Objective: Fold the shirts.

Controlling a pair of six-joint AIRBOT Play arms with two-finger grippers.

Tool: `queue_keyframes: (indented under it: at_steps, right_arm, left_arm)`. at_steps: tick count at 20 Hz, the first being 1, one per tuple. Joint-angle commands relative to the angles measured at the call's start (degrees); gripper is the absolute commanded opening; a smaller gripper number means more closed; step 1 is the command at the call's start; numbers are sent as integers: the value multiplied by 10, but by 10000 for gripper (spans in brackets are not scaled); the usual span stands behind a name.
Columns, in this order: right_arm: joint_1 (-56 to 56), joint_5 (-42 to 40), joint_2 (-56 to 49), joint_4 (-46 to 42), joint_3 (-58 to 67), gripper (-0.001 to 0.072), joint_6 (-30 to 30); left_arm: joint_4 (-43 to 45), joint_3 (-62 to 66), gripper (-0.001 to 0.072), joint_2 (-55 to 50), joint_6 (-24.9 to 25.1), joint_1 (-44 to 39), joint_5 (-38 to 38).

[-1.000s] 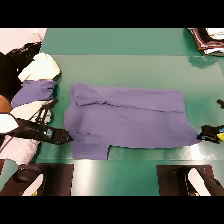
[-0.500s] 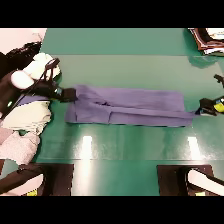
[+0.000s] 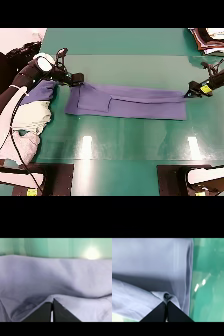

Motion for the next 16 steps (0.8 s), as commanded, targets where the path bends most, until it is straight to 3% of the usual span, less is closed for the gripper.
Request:
queue_keyframes:
  at_steps: [1, 2, 7, 9, 10, 16]
  right_arm:
    - [0, -4, -40, 31, 53, 290, -2]
    - [-5, 1, -40, 33, 57, 334, -4]
    - [-69, 41, -4, 40, -12, 355, -50]
    - [-108, 31, 12, 78, -73, 496, -64]
    - [-126, 22, 14, 103, -103, 511, -70]
    - [-158, -27, -29, 234, -208, 507, -125]
  left_arm:
    - [3, 33, 495, -13, 0, 0, 2]
    - [5, 44, 720, -13, 0, 1, -9]
    - [12, 112, 707, -13, 0, 0, -118]
    - [7, 112, 159, -13, 6, 0, -139]
    - [3, 111, 29, -13, 21, 0, -143]
    - [-46, 110, 26, -15, 21, -5, -141]
